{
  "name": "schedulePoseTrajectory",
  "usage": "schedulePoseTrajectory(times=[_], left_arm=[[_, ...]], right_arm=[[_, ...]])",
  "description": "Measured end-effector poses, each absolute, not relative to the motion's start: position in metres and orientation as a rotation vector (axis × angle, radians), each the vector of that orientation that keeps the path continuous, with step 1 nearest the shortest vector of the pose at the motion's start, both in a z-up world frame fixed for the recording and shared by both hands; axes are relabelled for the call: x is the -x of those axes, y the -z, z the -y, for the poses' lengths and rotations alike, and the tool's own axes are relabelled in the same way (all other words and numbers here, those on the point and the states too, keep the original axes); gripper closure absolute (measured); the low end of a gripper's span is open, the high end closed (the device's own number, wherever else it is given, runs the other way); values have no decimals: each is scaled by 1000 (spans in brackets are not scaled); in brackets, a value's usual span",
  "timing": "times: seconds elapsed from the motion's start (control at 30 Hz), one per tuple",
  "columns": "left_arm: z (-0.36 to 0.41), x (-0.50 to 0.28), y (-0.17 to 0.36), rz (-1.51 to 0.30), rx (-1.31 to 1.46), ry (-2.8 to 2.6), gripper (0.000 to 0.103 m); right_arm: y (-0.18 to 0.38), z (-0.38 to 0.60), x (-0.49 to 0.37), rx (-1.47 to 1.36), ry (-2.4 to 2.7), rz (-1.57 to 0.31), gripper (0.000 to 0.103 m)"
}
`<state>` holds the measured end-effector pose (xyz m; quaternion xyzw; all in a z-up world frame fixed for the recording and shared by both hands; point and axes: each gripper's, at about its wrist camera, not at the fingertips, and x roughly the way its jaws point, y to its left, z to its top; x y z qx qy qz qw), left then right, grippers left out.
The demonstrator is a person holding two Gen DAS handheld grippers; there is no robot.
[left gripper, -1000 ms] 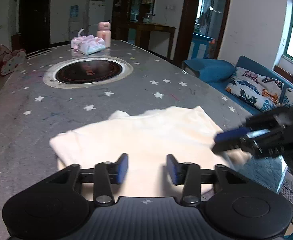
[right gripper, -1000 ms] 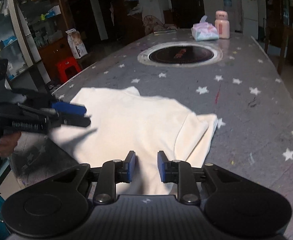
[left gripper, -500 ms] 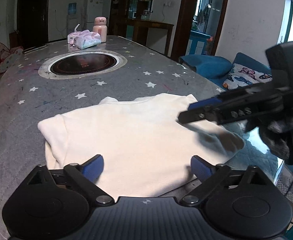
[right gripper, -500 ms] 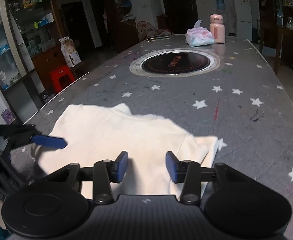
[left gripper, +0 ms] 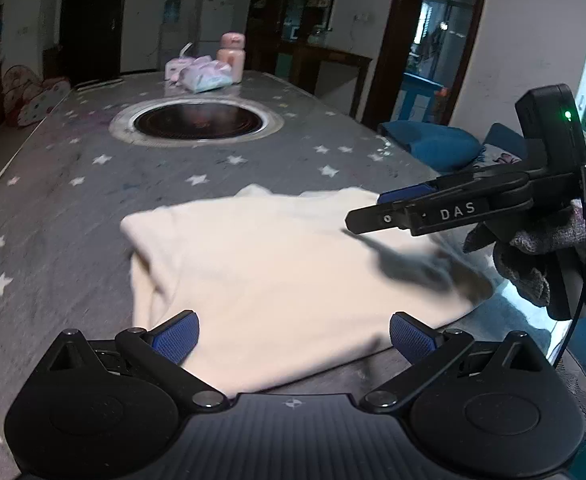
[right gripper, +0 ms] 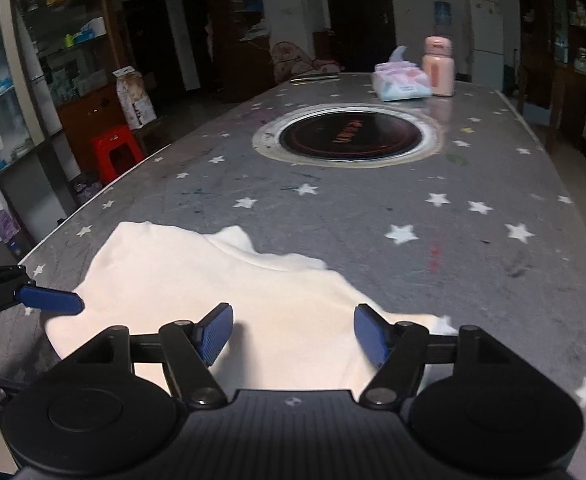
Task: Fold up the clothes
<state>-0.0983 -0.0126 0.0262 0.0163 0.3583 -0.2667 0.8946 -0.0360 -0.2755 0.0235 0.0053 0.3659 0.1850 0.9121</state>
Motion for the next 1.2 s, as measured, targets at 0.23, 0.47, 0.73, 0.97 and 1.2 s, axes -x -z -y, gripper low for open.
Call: schedulePoseTrajectory(times=[0.23, 0.47, 0.73, 0.97, 1.2], left_arm=[[7, 101, -25, -744, -21, 549, 0], [7, 104, -24, -743, -13, 548, 0], [-1, 109, -30, -727, -5, 542, 0], [-6, 105, -34, -714, -13, 503, 0], [-15, 96, -36, -720, 0, 434, 0]], right_arm=[[-19, 258, 20, 25, -368, -777, 33], [-14, 242, 7, 65, -367, -791, 28], [-30, 235, 25, 153, -385, -742, 26], [-28, 238, 70, 300, -354, -703, 21], [-27, 239, 83, 319, -342, -683, 20]])
